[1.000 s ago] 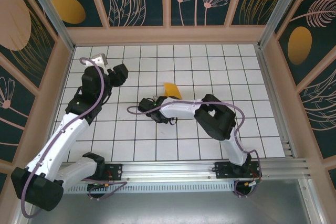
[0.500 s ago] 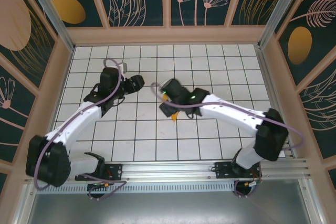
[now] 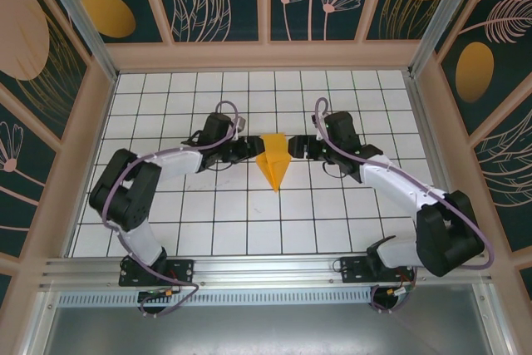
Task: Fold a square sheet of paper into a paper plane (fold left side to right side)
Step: Fold the wing for the fifth time at the center of the table.
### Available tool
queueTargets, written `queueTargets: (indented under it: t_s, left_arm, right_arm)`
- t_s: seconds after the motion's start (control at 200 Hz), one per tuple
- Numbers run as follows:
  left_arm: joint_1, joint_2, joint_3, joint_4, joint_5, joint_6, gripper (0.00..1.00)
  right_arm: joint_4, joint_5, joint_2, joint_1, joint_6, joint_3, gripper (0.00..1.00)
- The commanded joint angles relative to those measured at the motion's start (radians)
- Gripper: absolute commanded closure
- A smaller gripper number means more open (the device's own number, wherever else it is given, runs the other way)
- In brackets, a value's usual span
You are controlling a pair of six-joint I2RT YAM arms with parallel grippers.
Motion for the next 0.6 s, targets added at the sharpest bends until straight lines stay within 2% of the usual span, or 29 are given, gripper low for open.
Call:
queueTargets:
  t_s: [0.0,0.1,0.415,0.596]
  left_arm:
    - [-0.003,0.067,0.069,0.063,0.063,-0.016,0.39]
    - [-0.002,0.115,0.089,0.07,0.071,-0.007,0.47]
    - [-0.001,0.181,0.092,0.057,0.058,0.032,0.84]
    - [0.007,0.18,0.081,0.03,0.033,0.064,0.89]
  right_arm:
    - [0.096,-0.089,0.033,-0.007,0.038,-0.022,0.23]
    - [0.084,-0.095,0.054,-0.008,0.031,-0.023,0.25]
    - [0.031,-0.099,0.089,-0.009,-0.002,-0.018,0.33]
    - [0.036,-0.138,0.107,-0.007,-0.007,-0.018,0.36]
